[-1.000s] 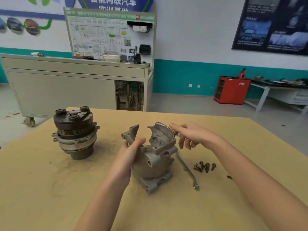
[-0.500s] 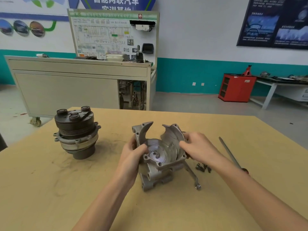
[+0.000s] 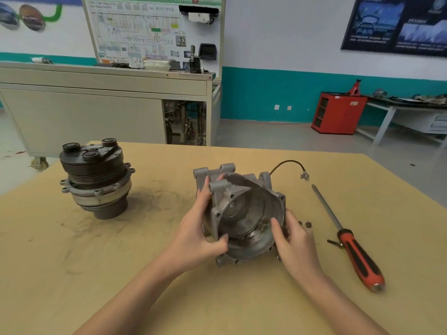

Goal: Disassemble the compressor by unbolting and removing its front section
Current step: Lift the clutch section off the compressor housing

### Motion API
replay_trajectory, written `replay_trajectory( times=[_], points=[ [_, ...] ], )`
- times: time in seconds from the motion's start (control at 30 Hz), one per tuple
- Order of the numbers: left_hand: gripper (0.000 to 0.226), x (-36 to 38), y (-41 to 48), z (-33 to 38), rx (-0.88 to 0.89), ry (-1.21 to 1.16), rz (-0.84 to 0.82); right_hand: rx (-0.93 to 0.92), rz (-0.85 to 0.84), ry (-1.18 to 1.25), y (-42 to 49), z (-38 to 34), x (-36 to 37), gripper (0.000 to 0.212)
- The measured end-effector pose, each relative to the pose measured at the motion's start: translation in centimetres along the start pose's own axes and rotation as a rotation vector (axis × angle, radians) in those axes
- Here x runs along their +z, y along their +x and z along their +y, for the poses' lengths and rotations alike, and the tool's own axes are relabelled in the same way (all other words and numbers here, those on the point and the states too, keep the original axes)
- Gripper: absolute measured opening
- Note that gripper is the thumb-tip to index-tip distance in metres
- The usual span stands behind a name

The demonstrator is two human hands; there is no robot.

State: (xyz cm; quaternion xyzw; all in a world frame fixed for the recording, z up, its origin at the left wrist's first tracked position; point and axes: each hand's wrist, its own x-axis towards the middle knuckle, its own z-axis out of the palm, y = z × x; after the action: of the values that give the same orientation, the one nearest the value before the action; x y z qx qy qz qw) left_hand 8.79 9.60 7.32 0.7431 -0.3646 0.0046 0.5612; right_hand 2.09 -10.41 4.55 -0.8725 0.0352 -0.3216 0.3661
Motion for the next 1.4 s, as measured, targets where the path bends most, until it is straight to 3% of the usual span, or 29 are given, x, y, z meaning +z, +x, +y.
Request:
replay_trajectory(
  times=[0.23, 0.37, 0.57, 0.63, 0.7, 0.77, 0.83, 0.87, 0.97, 1.13, 1.27, 1.4],
  points=[
    [0.088, -0.9, -0.4, -0.6, 0.12, 0.169, -0.056, -0.006, -0.126, -0.075, -1.2, -1.2, -1.1, 0.026],
    [0.092, -1.1, -1.3, -1.5, 0.169, 0.295, -0.082, -0.208, -0.096, -0.488, -2.3, -1.4, -1.9, 0.064],
    [0.092, -0.6, -2.4, -2.3, 0.216, 0.495, -0.084, -0.278, -0.149, -0.713, -3.9, -1.2, -2.6, 0.074],
    [0.089, -1.1, -2.9, -2.5, 0.209, 0.479, -0.1, -0.206, -0.15, -0.51, -3.7, -1.3, -3.7, 0.073],
    [0.09, -2.4, -3.6, -2.7, 0.092, 0.269, -0.158, 0.17, -0.18, -0.034, -2.5, -2.0, -5.3, 0.072],
    [0.1, -3.8, -3.7, -2.3, -0.212, -0.038, -0.119, 0.48, -0.218, 0.315, -0.8, -1.7, -6.3, 0.076],
    [0.112, -4.7, -2.3, -1.9, -0.577, -0.197, -0.083, 0.659, -0.383, 0.447, 1.0, -1.4, -6.3, 0.085],
    [0.111, -4.9, -1.6, -1.7, -0.701, -0.213, -0.146, 0.717, -0.482, 0.492, 1.7, -1.6, -5.9, 0.088],
    [0.1, -4.7, 0.8, -0.4, -0.896, -0.324, -0.348, 0.823, -0.674, 0.59, 3.1, -2.1, -4.5, 0.089],
    [0.079, -2.6, 1.8, 0.7, -0.914, -0.531, -0.273, 0.845, -0.684, 0.673, 4.3, -2.9, -3.2, 0.073],
    [0.063, -1.5, 1.7, 0.8, -0.843, -0.597, -0.199, 0.76, -0.604, 0.557, 3.4, -3.2, -2.2, 0.047],
    [0.078, -2.5, 2.4, 1.0, -0.628, -0.476, -0.181, 0.571, -0.454, 0.498, 2.8, -2.4, -1.4, 0.028]
  ],
)
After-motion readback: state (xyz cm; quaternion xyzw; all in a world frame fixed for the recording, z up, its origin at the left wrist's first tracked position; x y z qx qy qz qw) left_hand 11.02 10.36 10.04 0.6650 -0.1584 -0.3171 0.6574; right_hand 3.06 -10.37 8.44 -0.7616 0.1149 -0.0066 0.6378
